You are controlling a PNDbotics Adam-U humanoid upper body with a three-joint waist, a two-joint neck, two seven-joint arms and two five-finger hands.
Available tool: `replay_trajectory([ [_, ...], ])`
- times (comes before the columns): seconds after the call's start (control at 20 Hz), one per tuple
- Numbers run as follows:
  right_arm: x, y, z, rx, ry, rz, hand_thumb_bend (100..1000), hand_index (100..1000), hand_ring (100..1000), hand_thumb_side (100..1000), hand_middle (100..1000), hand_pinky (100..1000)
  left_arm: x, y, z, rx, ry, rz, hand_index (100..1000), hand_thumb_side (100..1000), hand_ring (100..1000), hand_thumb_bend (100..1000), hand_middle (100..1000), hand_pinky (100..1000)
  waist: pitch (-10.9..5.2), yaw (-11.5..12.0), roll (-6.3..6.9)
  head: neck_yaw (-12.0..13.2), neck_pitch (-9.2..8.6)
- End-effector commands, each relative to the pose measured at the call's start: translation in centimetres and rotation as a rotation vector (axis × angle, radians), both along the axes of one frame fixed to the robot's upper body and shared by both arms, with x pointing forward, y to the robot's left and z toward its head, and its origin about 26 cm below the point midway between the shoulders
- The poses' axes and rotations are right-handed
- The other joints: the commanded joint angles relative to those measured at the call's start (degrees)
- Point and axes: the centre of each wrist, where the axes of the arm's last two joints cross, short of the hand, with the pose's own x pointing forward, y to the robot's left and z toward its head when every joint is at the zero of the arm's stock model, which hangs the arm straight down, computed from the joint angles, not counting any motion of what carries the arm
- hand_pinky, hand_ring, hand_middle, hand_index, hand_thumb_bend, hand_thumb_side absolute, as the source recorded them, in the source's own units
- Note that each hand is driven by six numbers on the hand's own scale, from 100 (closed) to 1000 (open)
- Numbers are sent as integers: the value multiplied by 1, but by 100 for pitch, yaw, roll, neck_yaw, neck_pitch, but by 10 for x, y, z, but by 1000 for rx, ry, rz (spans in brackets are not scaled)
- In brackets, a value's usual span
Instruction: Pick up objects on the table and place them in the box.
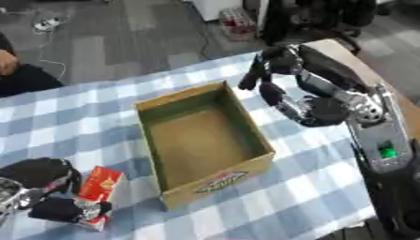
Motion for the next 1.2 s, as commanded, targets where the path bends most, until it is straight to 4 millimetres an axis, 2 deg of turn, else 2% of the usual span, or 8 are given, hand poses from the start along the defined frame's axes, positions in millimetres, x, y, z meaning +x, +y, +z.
replay_trajectory([
  [0.05, -1, 0, 7, -11, -23, 15, 100, 710, 375, 1000, 535, 414, 3, 5, 5, 44, -16, -1, 685, 1000, 439, 415, 539, 146, -65, -4, 11, 65, -2],
  [0.4, -1, 0, 7, -11, -22, 16, 100, 710, 375, 1000, 535, 414, 4, 6, 3, 61, -16, 6, 682, 1000, 438, 408, 541, 146, -67, -9, 10, 44, -2],
  [0.85, -2, 0, 7, -12, -22, 14, 100, 710, 375, 1000, 535, 414, -7, 1, 30, 39, -92, -44, 689, 1000, 440, 399, 540, 145, -74, -1, 15, 52, -2],
  [1.2, -2, 0, 7, -13, -21, 15, 100, 710, 375, 1000, 535, 413, -3, 11, 20, 87, -67, 4, 687, 1000, 445, 407, 541, 161, -75, -5, 18, 79, -2],
])
